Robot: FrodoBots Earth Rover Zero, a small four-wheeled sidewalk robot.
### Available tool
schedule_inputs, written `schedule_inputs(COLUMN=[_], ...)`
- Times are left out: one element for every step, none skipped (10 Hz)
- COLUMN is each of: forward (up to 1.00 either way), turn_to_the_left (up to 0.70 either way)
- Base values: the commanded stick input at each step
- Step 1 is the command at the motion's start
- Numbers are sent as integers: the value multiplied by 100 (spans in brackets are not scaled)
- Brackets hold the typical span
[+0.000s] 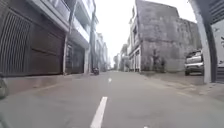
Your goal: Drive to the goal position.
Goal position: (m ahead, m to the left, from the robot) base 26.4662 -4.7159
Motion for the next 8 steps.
schedule_inputs(forward=[85, 85, 85, 85, 85, 85, 85, 85], turn_to_the_left=[0, 0, 0, 0, 0, 0, 0, 0])
